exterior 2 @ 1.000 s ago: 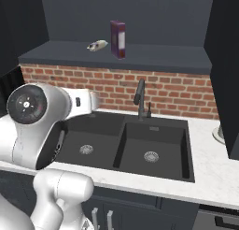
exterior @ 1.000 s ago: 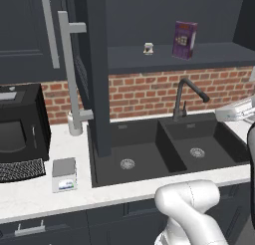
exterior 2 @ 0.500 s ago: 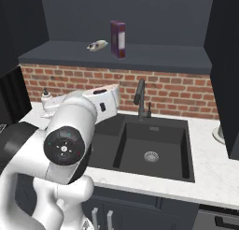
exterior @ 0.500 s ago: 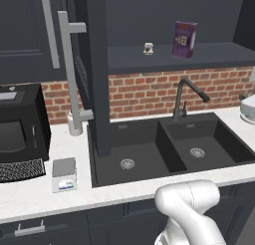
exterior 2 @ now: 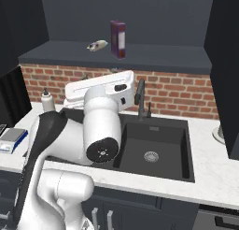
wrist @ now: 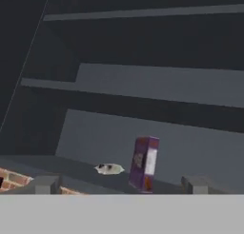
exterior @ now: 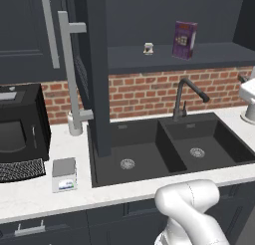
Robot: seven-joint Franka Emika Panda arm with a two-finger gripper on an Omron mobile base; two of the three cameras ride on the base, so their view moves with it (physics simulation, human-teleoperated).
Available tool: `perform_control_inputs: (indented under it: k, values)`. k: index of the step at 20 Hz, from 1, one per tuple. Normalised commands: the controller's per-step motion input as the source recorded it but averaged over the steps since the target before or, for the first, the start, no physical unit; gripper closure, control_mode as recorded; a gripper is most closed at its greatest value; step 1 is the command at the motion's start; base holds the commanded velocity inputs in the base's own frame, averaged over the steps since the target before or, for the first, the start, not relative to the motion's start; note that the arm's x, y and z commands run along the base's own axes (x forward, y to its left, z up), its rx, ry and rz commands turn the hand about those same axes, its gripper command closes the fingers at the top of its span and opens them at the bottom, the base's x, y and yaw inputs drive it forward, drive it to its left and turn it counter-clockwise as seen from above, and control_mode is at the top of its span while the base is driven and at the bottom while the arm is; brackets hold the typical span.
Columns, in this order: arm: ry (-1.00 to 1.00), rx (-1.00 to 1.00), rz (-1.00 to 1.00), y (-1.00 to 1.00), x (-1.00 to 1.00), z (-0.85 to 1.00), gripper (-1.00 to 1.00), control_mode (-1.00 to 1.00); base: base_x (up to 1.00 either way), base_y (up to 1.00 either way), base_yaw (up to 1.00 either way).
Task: Pick the cereal and place it on the digital scale for weighing, and close the cabinet.
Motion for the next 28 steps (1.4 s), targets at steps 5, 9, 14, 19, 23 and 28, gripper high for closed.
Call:
perform_control_inputs:
  k: [5,9,14,19,23,28]
  values:
    - [0.02,0.03,0.12,-0.18,0.56,0.16,-1.0,-1.0,0.0,0.0,0.0]
    - [0.2,0.17,0.13,-0.09,0.41,0.0,-1.0,-1.0,0.0,0.0,0.0]
    - [0.17,0.14,0.06,-0.02,0.24,0.04,-1.0,-1.0,0.0,0.0,0.0]
    - [0.05,0.04,0.01,0.0,0.14,0.04,-1.0,-1.0,0.0,0.0,0.0]
    - [0.0,0.0,0.0,0.0,0.11,0.0,-1.0,-1.0,0.0,0.0,0.0]
    - [0.01,0.0,0.0,0.0,0.3,0.0,-1.0,-1.0,0.0,0.0,0.0]
